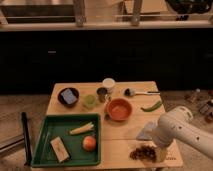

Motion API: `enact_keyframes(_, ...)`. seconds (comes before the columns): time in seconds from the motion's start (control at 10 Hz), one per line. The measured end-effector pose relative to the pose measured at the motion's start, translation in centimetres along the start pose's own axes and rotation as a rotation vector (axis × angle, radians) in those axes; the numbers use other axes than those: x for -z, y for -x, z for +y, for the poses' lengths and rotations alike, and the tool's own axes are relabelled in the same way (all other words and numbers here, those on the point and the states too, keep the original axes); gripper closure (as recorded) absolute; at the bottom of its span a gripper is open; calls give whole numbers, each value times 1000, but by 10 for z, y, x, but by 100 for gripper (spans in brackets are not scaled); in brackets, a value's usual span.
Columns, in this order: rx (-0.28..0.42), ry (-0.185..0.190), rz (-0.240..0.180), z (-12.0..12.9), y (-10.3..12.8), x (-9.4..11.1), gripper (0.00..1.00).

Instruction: Place grapes in red bowl

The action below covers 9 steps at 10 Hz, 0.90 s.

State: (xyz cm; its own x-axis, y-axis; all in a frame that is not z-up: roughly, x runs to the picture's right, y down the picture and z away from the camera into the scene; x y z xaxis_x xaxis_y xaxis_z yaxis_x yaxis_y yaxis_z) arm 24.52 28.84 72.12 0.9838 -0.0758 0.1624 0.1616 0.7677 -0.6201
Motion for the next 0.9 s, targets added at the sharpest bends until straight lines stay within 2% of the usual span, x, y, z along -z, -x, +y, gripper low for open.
enact_keyframes(0.7,25,14,-21,1,3,-29,20)
enact_keyframes(0.8,28,13,-21,1,3,-31,22)
enact_keyframes(0.9,31,10,-20,1,3,-33,28)
